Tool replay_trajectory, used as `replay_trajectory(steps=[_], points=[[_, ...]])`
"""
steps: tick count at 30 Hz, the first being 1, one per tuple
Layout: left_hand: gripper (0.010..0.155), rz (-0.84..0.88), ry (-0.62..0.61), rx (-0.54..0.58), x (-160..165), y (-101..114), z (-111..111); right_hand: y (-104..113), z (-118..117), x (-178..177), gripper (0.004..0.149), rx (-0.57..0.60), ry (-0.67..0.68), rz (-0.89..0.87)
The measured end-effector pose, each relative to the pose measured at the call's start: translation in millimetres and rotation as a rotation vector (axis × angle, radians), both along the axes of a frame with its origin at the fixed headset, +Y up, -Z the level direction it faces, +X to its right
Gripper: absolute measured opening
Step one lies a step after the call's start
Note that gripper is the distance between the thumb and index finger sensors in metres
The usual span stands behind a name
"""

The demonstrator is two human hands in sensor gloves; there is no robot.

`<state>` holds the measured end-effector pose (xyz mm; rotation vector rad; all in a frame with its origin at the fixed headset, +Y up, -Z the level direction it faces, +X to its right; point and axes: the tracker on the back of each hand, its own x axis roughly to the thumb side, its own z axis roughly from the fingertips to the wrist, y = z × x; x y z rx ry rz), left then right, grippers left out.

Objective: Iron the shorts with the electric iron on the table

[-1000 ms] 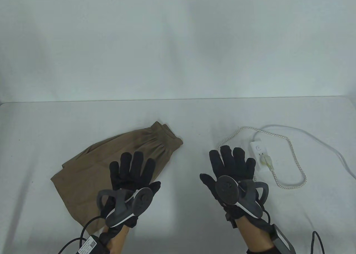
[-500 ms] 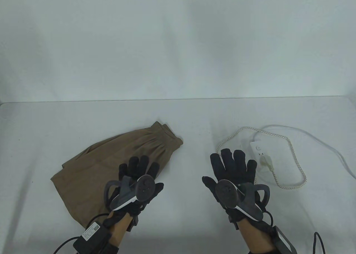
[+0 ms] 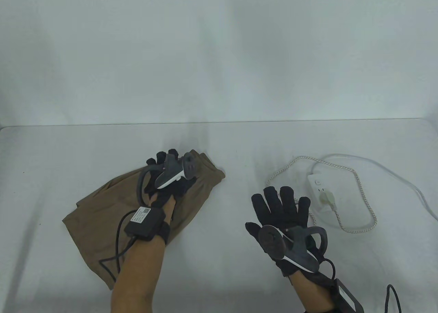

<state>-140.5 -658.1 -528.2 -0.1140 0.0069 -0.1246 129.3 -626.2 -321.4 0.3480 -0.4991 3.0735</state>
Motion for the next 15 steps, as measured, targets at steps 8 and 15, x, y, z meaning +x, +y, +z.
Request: replay_trajectory(steps=[8,15], points=[[0.087,0.035,0.221,-0.143,16.4,-20.0,-73.7,7.4,-5.0,6.9,0.073,0.021,-0.015,-0.045],[0.097,0.315,0.263,-0.314,18.4,-55.5,-102.8,8.0,-4.8,12.8,0.073,0.019,-0.029,-0.063]])
